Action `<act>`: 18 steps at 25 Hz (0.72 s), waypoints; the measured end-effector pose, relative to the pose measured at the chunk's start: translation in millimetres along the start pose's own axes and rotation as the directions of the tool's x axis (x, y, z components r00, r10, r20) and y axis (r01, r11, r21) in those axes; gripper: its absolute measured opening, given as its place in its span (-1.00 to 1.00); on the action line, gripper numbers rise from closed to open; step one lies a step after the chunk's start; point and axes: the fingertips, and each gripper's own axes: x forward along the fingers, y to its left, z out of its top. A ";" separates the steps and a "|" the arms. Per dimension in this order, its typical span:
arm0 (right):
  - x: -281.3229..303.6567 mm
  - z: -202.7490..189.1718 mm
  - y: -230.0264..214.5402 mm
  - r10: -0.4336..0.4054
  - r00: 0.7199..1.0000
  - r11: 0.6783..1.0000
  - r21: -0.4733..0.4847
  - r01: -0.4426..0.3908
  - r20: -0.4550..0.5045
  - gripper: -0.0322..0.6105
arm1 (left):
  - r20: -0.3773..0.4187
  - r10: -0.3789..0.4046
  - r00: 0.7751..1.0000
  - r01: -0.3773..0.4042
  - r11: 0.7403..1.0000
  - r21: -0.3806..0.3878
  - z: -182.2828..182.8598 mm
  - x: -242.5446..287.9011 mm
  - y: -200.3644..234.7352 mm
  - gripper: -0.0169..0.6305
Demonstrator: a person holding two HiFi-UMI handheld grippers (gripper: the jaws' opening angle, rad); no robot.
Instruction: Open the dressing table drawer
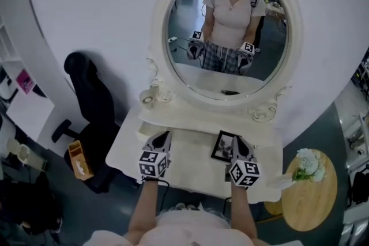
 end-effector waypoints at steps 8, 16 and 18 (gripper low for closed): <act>-10.7 7.5 -13.1 -0.040 0.999 0.999 -0.018 0.041 0.004 -0.86 | 0.003 -0.036 0.999 0.036 0.999 -0.002 4.3 11.9 -13.2 -0.87; -5.7 0.5 -14.8 -0.031 0.999 1.000 0.000 0.031 -0.010 -0.86 | -0.010 -0.020 1.000 0.020 1.000 -0.005 0.0 13.5 -7.8 -0.87; -4.1 -0.8 -14.8 -0.030 0.999 1.000 0.000 0.030 -0.014 -0.86 | -0.006 -0.019 1.000 0.019 1.000 -0.010 -0.1 13.8 -6.2 -0.87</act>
